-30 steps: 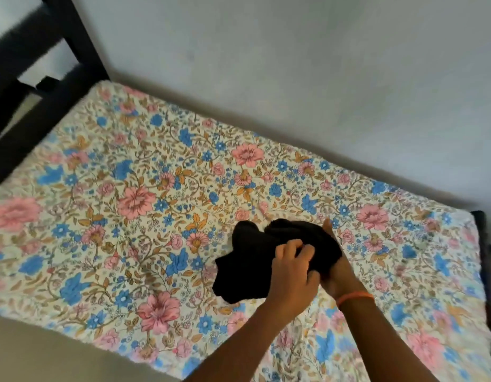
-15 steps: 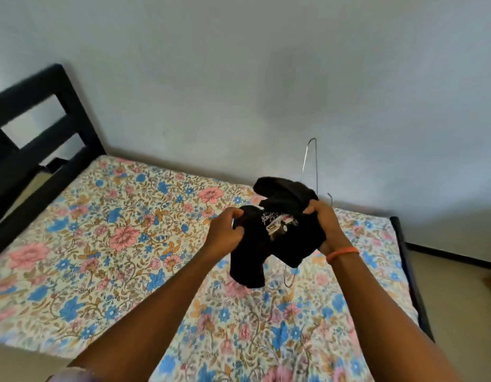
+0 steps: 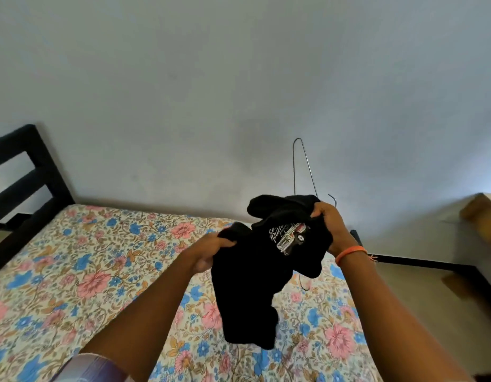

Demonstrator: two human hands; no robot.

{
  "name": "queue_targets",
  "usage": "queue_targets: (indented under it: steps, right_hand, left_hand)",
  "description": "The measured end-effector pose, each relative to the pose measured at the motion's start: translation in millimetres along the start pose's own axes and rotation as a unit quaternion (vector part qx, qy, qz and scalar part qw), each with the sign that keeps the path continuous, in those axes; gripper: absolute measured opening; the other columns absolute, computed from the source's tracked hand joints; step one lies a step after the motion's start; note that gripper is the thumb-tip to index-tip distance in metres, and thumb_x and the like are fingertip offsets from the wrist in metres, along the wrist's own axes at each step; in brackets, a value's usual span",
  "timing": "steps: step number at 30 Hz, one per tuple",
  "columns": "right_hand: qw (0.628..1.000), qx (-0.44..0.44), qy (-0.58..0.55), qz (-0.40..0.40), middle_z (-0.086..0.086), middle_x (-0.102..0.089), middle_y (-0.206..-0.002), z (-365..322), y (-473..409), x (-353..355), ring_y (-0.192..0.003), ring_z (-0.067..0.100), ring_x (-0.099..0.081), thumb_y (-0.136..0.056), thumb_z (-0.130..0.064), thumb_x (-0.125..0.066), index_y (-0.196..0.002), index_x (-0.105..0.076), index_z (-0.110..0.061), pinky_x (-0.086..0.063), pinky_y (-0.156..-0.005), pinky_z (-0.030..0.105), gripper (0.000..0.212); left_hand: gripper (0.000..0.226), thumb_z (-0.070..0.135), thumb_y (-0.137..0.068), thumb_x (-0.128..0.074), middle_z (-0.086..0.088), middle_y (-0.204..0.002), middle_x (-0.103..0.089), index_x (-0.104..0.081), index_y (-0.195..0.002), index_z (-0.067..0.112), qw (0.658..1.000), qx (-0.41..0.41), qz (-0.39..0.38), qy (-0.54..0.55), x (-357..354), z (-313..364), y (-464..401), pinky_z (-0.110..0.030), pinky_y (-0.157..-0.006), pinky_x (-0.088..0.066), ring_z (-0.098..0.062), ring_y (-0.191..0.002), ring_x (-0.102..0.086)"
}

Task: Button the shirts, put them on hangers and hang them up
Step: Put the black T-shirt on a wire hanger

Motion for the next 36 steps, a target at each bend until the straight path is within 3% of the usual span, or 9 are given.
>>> queue_targets:
  steps: [4, 9, 15, 18, 21, 24, 28, 33, 36]
  right_hand:
    - [0.974, 0.065, 0.204, 0.079, 0.013, -0.049, -0.07, -7, -2, 29, -0.07, 0.026, -0.047, -0.065, -0.009, -0.062, -0.072, -0.054, -0.003, -0.038, -0.056, 0.031, 0.013]
    - [0.841, 0.205, 0.421, 0.271, 0.008, -0.039, -0.055, -30, 18, 60, -0.053, 0.025, -0.038, -0.084, -0.017, -0.066, -0.055, -0.037, -0.008, -0.025, -0.05, 0.031, 0.042]
    - [0.965, 0.217, 0.13, 0.067, 0.01, -0.074, -0.083, -26, 22, -12, -0.047, 0.003, -0.052, -0.08, -0.001, -0.078, -0.056, -0.055, -0.012, -0.039, -0.047, 0.017, 0.034]
    - [0.98, 0.171, 0.054, -0.086, 0.016, -0.074, -0.108, -20, 22, -60, -0.044, 0.015, -0.037, -0.078, 0.015, -0.067, -0.065, -0.028, -0.022, -0.026, -0.045, 0.025, 0.055]
    - [0.976, 0.144, 0.061, -0.155, 0.021, -0.071, -0.113, -10, 28, -88, -0.08, 0.035, -0.068, -0.077, 0.02, -0.064, -0.067, -0.028, -0.021, -0.048, -0.06, 0.029, 0.055]
    - [0.971, 0.148, 0.077, -0.174, 0.025, -0.071, -0.109, -7, 35, -102, -0.093, 0.032, -0.073, -0.079, 0.02, -0.064, -0.066, -0.03, -0.018, -0.055, -0.06, 0.029, 0.053]
    - [0.969, 0.167, 0.114, -0.145, 0.035, -0.067, -0.103, -9, 41, -94, -0.041, 0.007, -0.047, -0.083, 0.01, -0.07, -0.061, -0.029, -0.017, -0.036, -0.04, 0.019, 0.053]
    - [0.97, 0.156, 0.111, -0.147, 0.031, -0.067, -0.086, 1, 39, -96, -0.039, 0.012, -0.035, -0.08, 0.005, -0.074, -0.055, -0.032, -0.018, -0.03, -0.04, 0.019, 0.054]
    - [0.974, 0.146, 0.092, -0.149, 0.022, -0.054, -0.074, -3, 40, -97, -0.045, 0.016, -0.027, -0.081, 0.002, -0.074, -0.053, -0.033, -0.022, -0.026, -0.043, 0.021, 0.055]
  left_hand:
    - [0.036, -0.012, -0.086, -0.048, -0.023, -0.104, -0.068, -0.062, -0.117, -0.003, 0.995, -0.085, 0.045, 0.017, 1, 64, 24, -0.035, -0.076, -0.057, -0.031, -0.085, -0.067]
    - [0.024, -0.012, -0.09, -0.049, -0.005, -0.069, -0.07, -0.065, -0.092, 0.006, 0.977, -0.205, 0.05, -0.03, -26, 137, 52, -0.022, -0.059, -0.054, -0.015, -0.061, -0.067]
    - [0.027, -0.017, -0.087, -0.05, 0.0, -0.065, -0.067, -0.063, -0.078, 0.006, 0.938, -0.243, -0.033, -0.244, -82, 160, 66, -0.02, -0.061, -0.05, -0.012, -0.061, -0.065]
    - [0.031, -0.016, -0.084, -0.05, -0.004, -0.067, -0.065, -0.066, -0.075, 0.009, 0.915, -0.267, -0.046, -0.299, -95, 178, 75, -0.021, -0.06, -0.048, -0.014, -0.063, -0.062]
    - [0.035, -0.018, -0.082, -0.048, 0.003, -0.064, -0.062, -0.066, -0.072, 0.011, 0.895, -0.278, -0.031, -0.347, -95, 188, 83, -0.016, -0.058, -0.045, -0.006, -0.06, -0.058]
    - [0.036, -0.019, -0.081, -0.047, 0.004, -0.066, -0.063, -0.066, -0.073, 0.011, 0.889, -0.284, -0.02, -0.359, -87, 192, 90, -0.017, -0.061, -0.047, -0.004, -0.063, -0.06]
    - [0.027, -0.015, -0.083, -0.056, -0.003, -0.077, -0.068, -0.072, -0.084, 0.007, 0.882, -0.283, 0.007, -0.376, -70, 190, 95, -0.022, -0.066, -0.051, -0.01, -0.071, -0.065]
    - [0.031, -0.017, -0.074, -0.062, -0.008, -0.087, -0.074, -0.075, -0.089, 0.007, 0.862, -0.298, 0.057, -0.406, -62, 192, 100, -0.027, -0.072, -0.058, -0.014, -0.081, -0.07]
    - [0.028, -0.011, -0.071, -0.067, -0.005, -0.088, -0.073, -0.074, -0.088, 0.01, 0.812, -0.304, 0.137, -0.479, -48, 202, 100, -0.022, -0.068, -0.053, -0.019, -0.085, -0.069]
Point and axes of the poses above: each hand's wrist, its own y-axis away from the middle knuckle, its own x-axis out of the back of the hand, z = x × y, the point moved 10 cm from there along -y, towards the middle knuckle
